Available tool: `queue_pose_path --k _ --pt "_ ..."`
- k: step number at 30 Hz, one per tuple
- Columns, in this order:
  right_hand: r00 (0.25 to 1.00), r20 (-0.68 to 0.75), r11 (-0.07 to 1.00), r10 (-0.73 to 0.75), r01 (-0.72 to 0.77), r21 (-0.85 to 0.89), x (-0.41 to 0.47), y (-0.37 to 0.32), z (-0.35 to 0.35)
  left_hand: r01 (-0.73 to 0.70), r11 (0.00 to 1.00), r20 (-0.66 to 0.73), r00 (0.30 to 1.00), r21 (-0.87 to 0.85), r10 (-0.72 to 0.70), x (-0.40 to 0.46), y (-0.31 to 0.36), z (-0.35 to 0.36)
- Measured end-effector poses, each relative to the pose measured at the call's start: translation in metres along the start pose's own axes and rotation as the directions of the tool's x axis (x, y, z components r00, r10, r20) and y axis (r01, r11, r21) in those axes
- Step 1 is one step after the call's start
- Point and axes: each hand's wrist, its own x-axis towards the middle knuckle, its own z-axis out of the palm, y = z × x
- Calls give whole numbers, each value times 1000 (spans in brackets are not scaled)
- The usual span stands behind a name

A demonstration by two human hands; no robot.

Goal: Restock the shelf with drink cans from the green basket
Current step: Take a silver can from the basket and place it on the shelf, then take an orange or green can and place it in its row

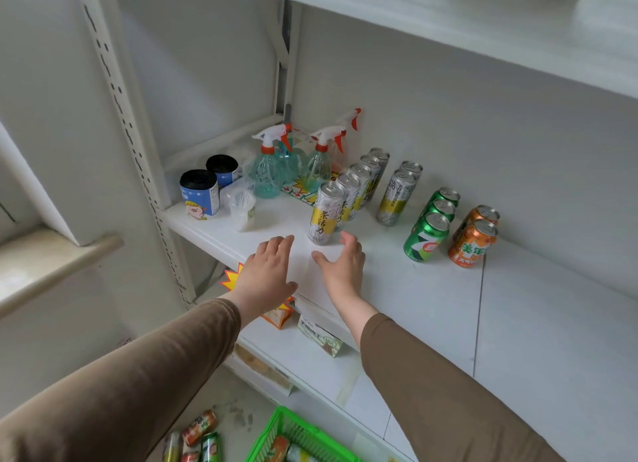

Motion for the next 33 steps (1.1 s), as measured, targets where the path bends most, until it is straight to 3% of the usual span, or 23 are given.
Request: queue_pose_path --k 6,13,23,33 --pt "960 76 941 -269 279 -193 -55 22 -30 -15 1000 -40 999 16 16 -45 13 9" --pt "848 174 740 -501 524 -422 -132 50 -44 -46 997 -67 996 65 51 -113 13 38" --pt "841 383 725 -382 529 -440 -257 137 -11 33 999 77 996 35 -35 -242 -14 139" --pt "824 553 756 -126 441 -484 -319 329 48 92 993 362 926 68 -111 -319 -43 329"
